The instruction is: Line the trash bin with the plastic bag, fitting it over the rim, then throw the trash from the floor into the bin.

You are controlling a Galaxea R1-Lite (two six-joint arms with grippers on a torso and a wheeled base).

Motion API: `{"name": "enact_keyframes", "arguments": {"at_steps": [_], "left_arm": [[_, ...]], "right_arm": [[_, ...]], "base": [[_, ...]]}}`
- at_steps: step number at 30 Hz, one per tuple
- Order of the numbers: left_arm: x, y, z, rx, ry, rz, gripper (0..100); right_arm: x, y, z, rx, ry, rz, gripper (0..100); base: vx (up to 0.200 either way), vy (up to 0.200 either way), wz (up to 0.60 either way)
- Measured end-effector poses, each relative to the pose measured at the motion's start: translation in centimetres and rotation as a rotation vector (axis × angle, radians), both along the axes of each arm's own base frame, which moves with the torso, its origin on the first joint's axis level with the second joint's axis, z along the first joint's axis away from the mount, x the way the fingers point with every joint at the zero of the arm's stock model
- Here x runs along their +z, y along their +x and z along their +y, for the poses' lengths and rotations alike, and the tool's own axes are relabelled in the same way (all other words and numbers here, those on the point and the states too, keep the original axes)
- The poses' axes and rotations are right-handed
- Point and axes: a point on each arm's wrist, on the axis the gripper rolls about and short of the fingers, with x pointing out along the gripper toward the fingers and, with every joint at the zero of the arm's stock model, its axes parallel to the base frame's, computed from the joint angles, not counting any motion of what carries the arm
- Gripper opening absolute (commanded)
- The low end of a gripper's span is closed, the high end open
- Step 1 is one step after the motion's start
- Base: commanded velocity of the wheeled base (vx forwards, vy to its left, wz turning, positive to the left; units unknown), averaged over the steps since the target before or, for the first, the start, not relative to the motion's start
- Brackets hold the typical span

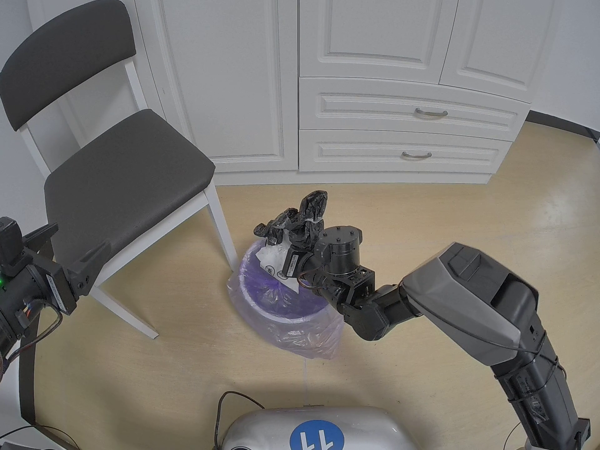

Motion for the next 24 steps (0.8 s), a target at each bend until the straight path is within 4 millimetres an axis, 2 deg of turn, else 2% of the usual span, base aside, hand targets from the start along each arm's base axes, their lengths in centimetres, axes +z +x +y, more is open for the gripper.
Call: {"name": "enact_keyframes", "arguments": {"at_steps": [7,12,24], "left_arm": [[0.1,-0.1,0.0,-0.004,-0.002,-0.007,100],[0.1,-0.3,0.0,-0.008,-0.003,-0.009,100],[0.1,-0.4,0.1,-0.009,-0.002,-0.013,100]], "right_arm": [[-2.9,1.3,-0.5,0.0,0.05,-0.081,0],[-5.5,1.4,-1.0,0.009,0.028,-0.054,0],[-8.4,0.7,-1.7,0.026,-0.117,0.025,0]], "base": [[0.0,0.0,0.0],[0.0,0.0,0.0],[0.0,0.0,0.0]]}}
